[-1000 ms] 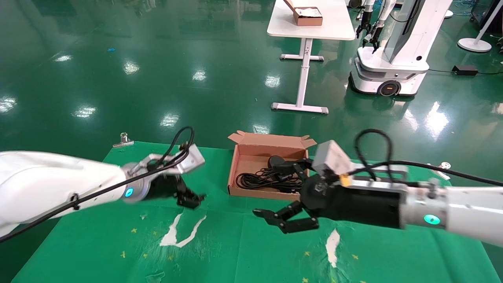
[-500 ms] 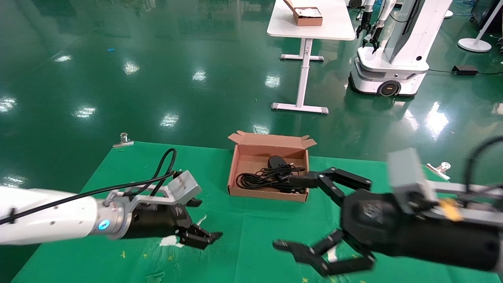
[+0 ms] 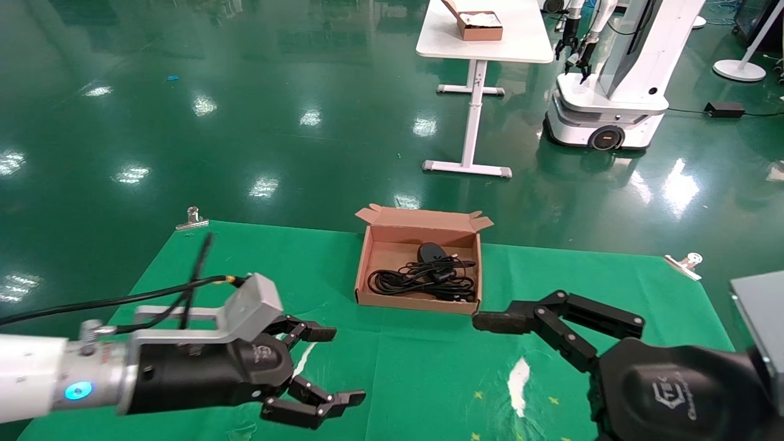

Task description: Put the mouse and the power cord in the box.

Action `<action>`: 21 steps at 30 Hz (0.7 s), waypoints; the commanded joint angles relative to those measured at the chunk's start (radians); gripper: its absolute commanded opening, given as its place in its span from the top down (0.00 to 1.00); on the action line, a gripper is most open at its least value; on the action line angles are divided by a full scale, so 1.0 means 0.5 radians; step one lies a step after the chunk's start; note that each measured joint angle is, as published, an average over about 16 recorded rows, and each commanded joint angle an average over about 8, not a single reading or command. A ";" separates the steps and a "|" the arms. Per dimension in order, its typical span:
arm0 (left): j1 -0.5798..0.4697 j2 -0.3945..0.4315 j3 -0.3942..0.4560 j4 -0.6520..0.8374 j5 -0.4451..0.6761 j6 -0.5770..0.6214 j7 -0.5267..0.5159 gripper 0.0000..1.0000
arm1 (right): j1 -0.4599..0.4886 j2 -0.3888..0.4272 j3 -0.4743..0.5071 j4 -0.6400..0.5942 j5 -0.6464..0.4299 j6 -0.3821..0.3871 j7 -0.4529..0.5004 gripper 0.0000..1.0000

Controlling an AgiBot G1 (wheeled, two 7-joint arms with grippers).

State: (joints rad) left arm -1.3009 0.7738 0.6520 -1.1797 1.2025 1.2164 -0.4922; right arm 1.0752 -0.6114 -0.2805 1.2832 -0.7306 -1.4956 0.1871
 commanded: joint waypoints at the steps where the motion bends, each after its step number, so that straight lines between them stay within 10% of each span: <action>1: 0.047 -0.034 -0.077 -0.022 -0.098 0.058 0.063 0.00 | 0.000 0.000 0.000 0.000 0.001 -0.001 0.000 0.00; 21: 0.479 -0.344 -0.791 -0.222 -1.004 0.591 0.634 0.00 | -0.002 0.004 0.001 0.003 0.006 -0.002 -0.001 0.00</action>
State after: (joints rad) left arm -1.0812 0.6160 0.2898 -1.2813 0.7429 1.4875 -0.1993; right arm 1.0746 -0.6098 -0.2808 1.2839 -0.7282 -1.4962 0.1864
